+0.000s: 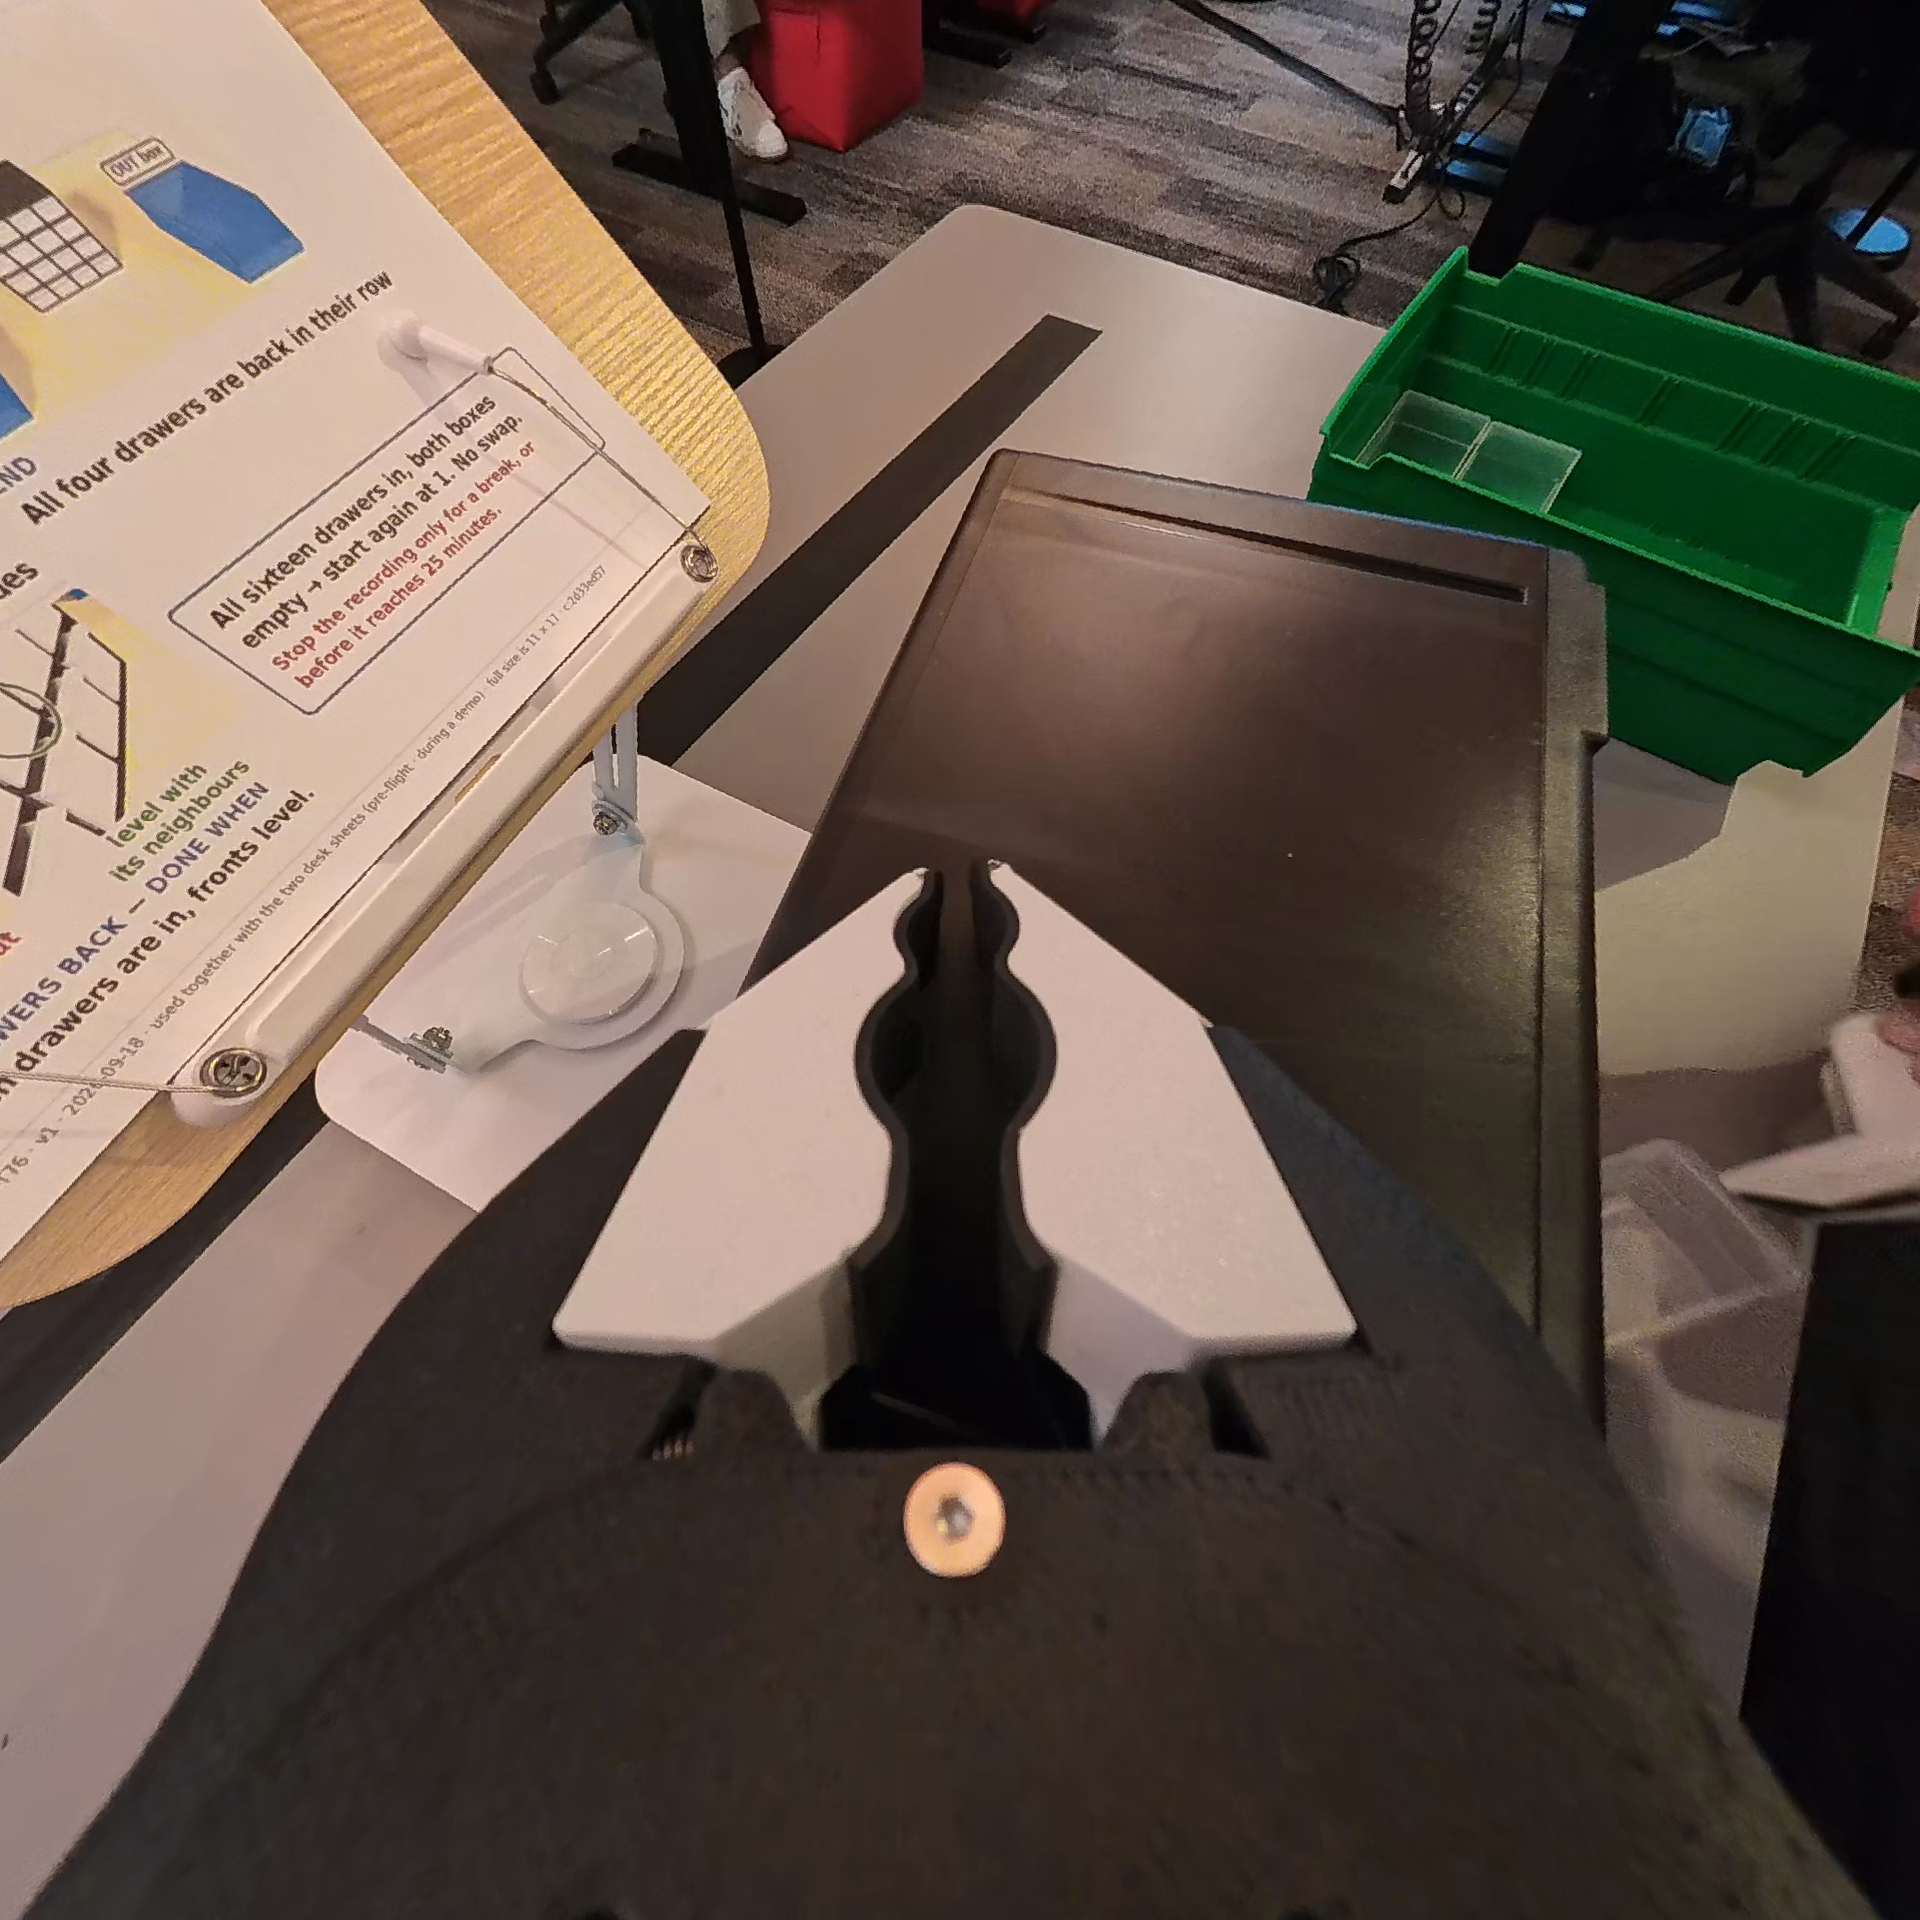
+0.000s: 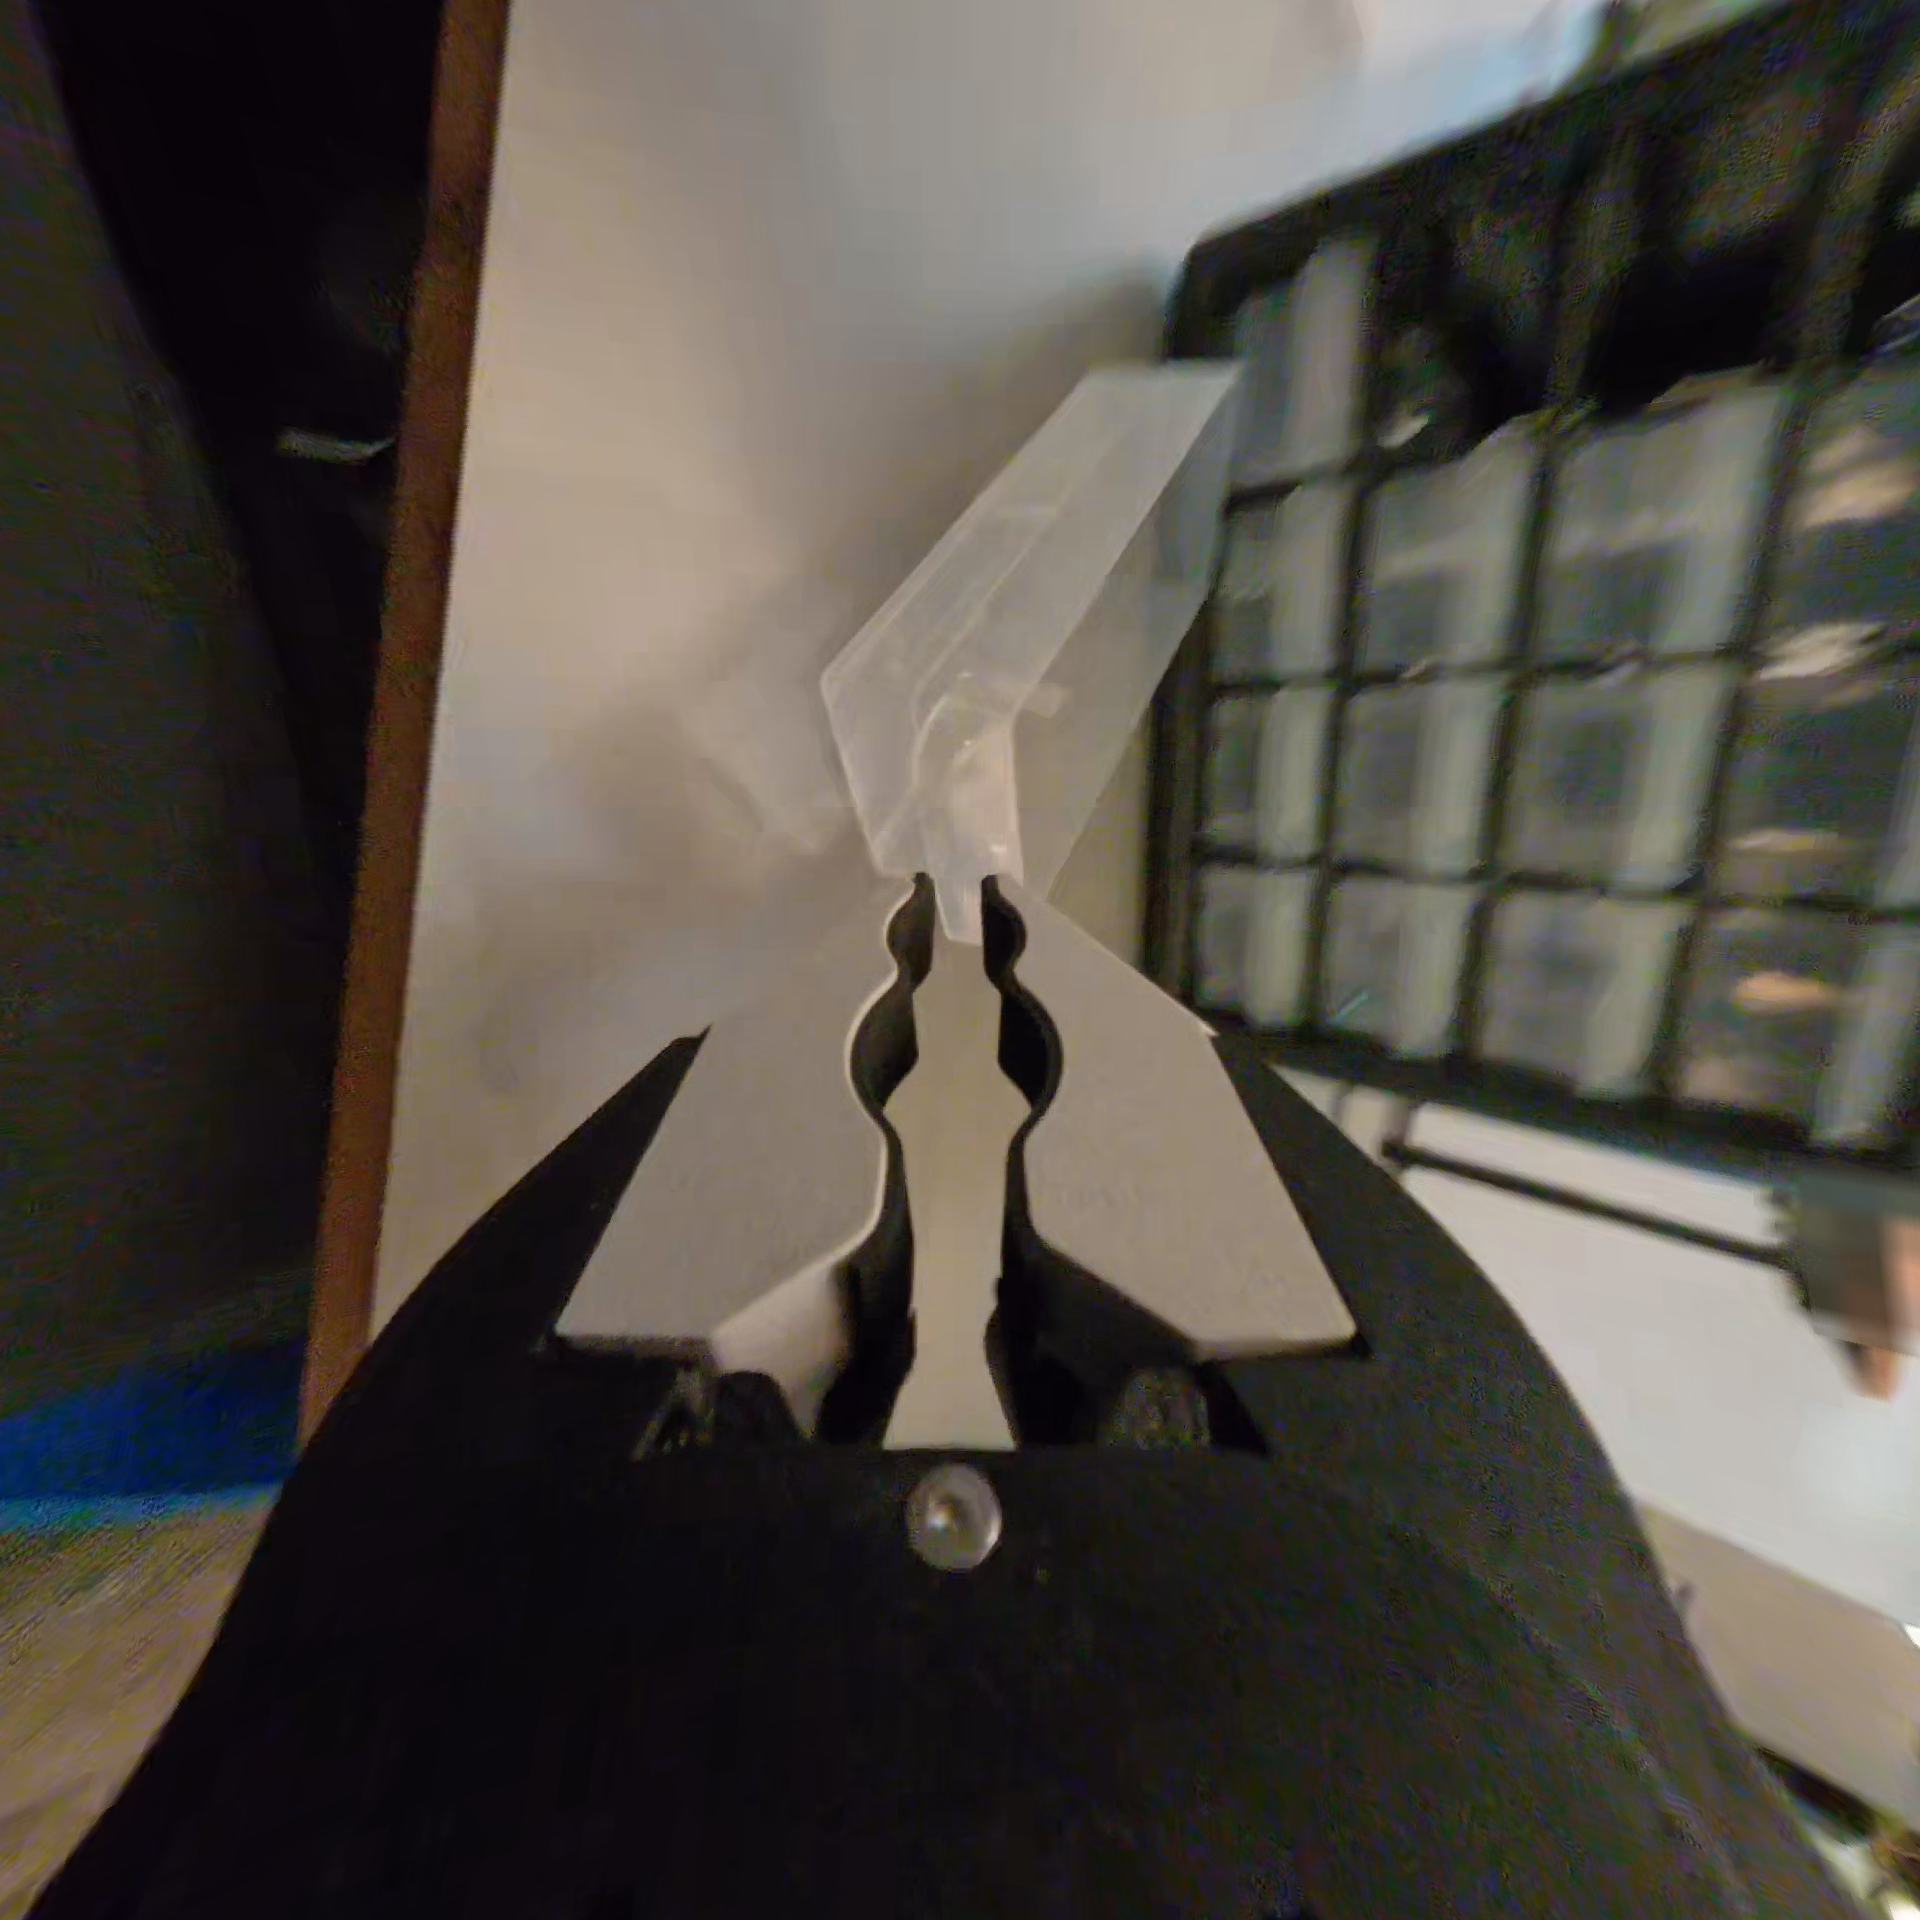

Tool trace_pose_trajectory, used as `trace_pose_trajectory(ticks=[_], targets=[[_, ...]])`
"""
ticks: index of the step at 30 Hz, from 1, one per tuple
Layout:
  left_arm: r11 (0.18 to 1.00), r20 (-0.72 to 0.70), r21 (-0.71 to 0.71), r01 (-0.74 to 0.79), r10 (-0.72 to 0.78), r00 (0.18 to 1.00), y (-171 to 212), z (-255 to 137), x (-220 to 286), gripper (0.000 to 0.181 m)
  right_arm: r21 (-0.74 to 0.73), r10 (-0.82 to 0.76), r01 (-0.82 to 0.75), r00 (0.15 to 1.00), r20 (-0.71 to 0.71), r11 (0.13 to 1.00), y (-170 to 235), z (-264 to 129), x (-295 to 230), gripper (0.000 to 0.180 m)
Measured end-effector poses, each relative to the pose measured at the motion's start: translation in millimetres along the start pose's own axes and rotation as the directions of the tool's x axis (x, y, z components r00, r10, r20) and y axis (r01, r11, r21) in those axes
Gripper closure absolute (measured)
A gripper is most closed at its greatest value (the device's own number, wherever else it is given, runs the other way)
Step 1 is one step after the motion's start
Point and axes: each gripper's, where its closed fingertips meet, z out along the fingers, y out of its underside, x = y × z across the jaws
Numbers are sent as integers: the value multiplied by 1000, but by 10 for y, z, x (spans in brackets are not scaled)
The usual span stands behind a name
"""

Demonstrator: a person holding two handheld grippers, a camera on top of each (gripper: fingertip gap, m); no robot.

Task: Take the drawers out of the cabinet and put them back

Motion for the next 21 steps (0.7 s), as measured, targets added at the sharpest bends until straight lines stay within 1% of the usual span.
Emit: trace_pose_trajectory(ticks=[1, 2, 3, 4, 6, 7, 8, 9, 10, 11, 13, 17, 19, 21], targets=[[1000, 0, 0, 0, 0, 1000, 0, 0, 0, 175, -42, 31, -29, 998, 46, 999, 140, -21, -59, 170], [1000, 0, 0, 0, 0, 1000, 0, 0, 0, 175, -56, 74, -71, 995, 68, 996, 225, -52, -76, 160], [1000, 0, 0, 0, 0, 1000, 0, 0, 0, 175, -47, 123, -119, 988, 98, 992, 250, -91, -88, 158], [1000, 0, 1, 0, 0, 1000, -1, 0, 0, 175, -33, 171, -169, 978, 122, 985, 234, -131, -75, 151], [1000, 0, 1, 0, 0, 1000, -1, 0, 0, 175, -26, 258, -257, 953, 159, 966, 164, -170, -4, 125], [1000, 1, 0, 0, 0, 1000, -1, 1, 1, 175, -31, 323, -322, 930, 177, 946, 113, -160, 47, 115], [1000, 0, 0, 0, 0, 1000, -1, 1, 1, 175, -45, 408, -408, 889, 207, 912, 50, -128, 90, 107], [1000, 0, 0, 0, 0, 1000, -1, 1, 0, 175, -68, 490, -490, 835, 251, 869, -24, -76, 110, 92], [1000, 1, 0, 0, 0, 1000, -1, 1, 1, 175, -95, 552, -551, 782, 290, 829, -91, -10, 125, 89], [1000, 1, 0, 1, -1, 1000, -2, 2, 2, 175, -121, 602, -597, 738, 305, 793, -132, 73, 151, 92], [1000, 2, 1, 2, -2, 1000, -2, 2, 2, 175, -197, 666, -643, 660, 347, 740, -177, 254, 120, 84], [1000, 2, 3, 3, -3, 1000, -3, 1, 2, 175, -325, 701, -624, 590, 400, 711, -162, 597, -48, 82], [1000, 0, 4, 2, -2, 1000, -3, 0, 3, 175, -395, 713, -594, 565, 416, 701, -106, 701, -154, 100], [1000, -3, 6, 0, 0, 1000, -4, -2, 8, 176, -404, 724, -604, 519, 456, 687, -146, 712, -165, 118]])
